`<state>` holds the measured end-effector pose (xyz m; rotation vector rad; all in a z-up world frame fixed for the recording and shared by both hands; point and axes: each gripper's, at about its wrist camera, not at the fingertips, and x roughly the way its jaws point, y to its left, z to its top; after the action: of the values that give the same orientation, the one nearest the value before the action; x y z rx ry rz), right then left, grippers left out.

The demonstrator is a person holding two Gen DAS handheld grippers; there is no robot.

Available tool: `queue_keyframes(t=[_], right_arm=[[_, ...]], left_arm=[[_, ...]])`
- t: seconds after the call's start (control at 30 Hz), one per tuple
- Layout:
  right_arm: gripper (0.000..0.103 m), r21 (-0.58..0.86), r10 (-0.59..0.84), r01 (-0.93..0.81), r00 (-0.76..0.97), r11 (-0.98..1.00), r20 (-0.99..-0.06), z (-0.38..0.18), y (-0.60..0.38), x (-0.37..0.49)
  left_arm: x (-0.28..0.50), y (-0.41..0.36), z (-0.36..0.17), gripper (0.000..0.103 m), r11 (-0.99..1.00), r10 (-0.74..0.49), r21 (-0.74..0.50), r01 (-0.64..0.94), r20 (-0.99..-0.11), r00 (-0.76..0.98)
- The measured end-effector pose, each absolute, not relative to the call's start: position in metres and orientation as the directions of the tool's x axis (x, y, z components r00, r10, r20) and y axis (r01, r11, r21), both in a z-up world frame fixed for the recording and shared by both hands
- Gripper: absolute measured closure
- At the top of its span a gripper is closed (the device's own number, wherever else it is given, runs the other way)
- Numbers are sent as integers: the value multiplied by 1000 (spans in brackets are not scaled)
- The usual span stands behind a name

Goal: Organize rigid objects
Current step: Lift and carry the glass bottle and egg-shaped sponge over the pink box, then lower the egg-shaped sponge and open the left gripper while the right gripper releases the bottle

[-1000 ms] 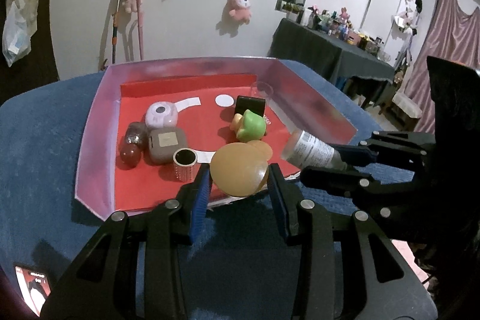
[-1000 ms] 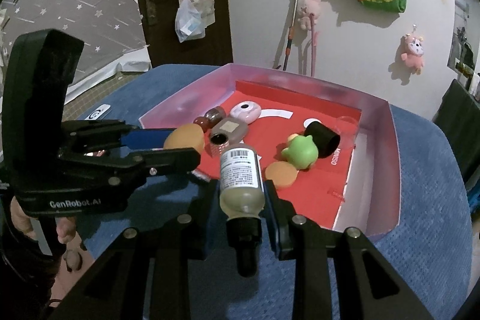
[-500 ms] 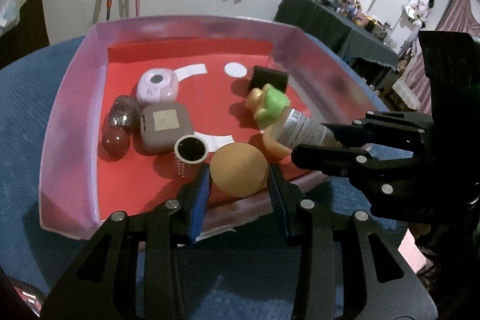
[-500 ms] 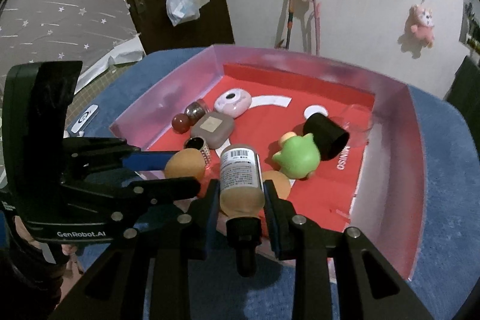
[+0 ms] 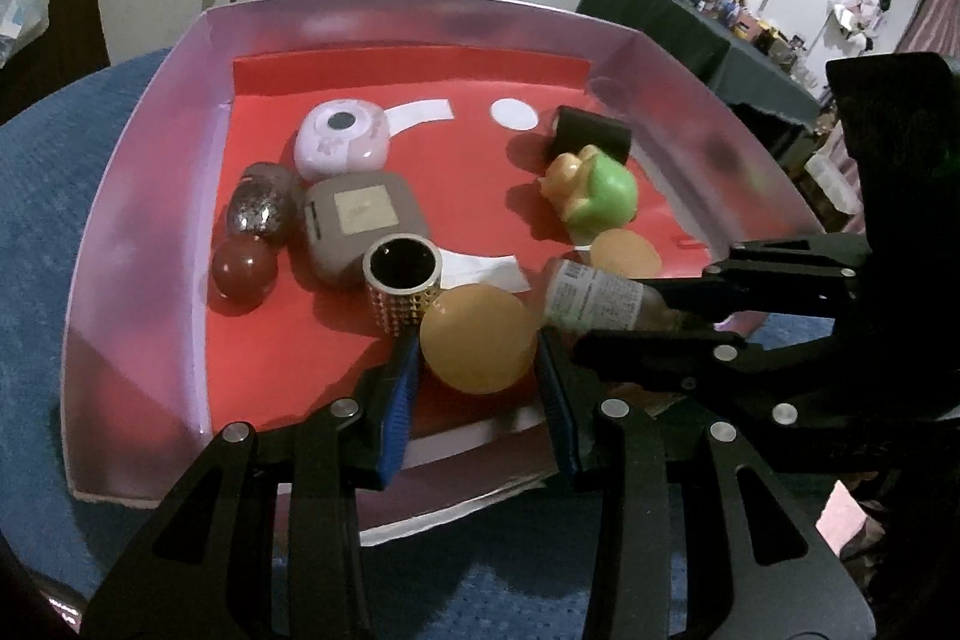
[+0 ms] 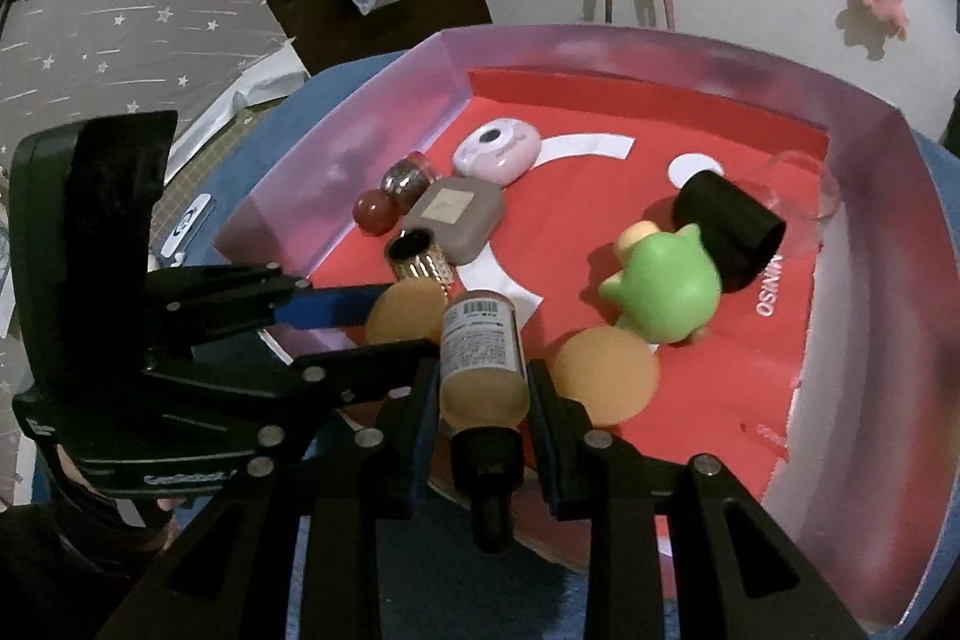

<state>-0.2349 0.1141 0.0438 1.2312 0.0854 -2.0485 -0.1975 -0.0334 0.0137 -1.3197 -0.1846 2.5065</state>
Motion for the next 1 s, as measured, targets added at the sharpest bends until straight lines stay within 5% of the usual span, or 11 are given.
queue_keyframes(t=[0.43, 1.0], right_arm=[[73, 136, -409, 539, -429, -831, -806, 41, 128, -247], [72, 145, -418, 531, -439, -835, -795, 39, 132, -247]], left_arm=[[-201, -35, 13, 67, -956, 294, -229, -186, -782, -550], [-200, -30, 14, 67, -966, 256, -186, -179, -781, -569]])
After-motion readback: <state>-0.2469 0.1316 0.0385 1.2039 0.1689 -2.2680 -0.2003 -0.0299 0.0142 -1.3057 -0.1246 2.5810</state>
